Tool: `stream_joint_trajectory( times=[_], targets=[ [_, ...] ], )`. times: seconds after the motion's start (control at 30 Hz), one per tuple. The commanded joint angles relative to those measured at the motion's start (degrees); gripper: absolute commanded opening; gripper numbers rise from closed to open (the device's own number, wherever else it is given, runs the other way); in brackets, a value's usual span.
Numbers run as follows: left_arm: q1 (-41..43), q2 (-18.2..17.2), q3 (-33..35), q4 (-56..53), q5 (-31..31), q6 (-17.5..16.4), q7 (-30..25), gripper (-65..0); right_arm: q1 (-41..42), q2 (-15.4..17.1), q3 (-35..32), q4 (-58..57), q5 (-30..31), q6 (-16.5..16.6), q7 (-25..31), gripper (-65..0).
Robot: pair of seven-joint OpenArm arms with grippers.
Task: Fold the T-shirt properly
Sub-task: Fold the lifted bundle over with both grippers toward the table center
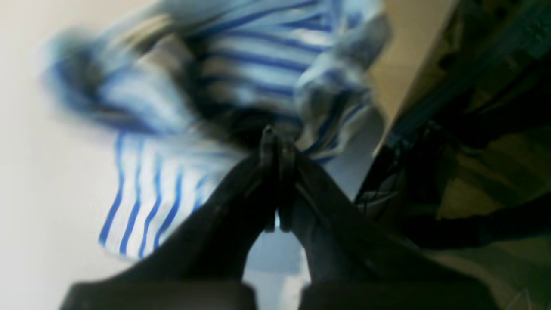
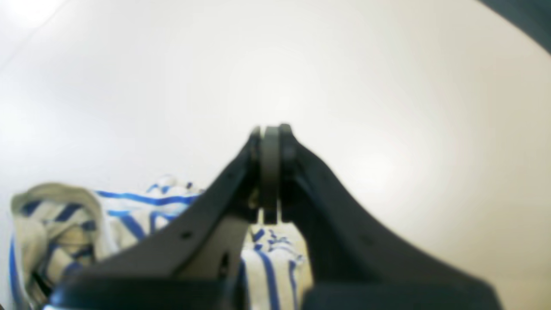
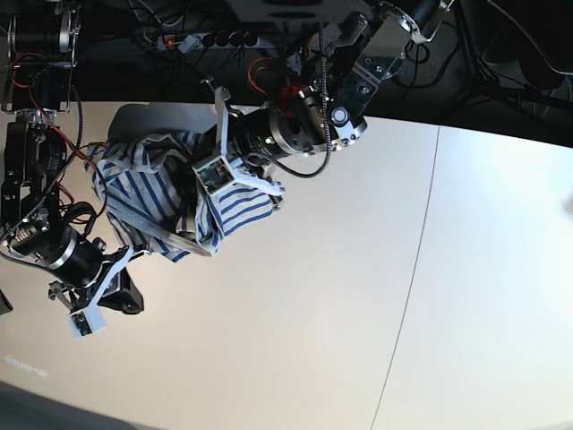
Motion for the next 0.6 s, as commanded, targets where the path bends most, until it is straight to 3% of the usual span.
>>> stream_joint_trajectory(
  times=[0.0, 0.3, 0.57],
  targets=[
    [-0.61, 1.4, 0.81, 0.85, 0.2, 0.7, -2.05, -65.0, 1.2, 1.05, 0.42, 0.42, 0.9, 3.54, 1.29, -65.0],
    [-5.73, 7.52, 2.01, -6.34, 2.29, 0.7, -3.37, -65.0, 0.87, 1.2, 0.42, -4.11, 2.45, 3.56, 0.94, -65.0],
    [-7.61, 8.33, 2.01, -6.67, 1.11, 0.87, -4.37, -65.0, 0.9, 1.16, 0.42, -7.3, 4.26, 3.58, 0.61, -65.0]
  ],
)
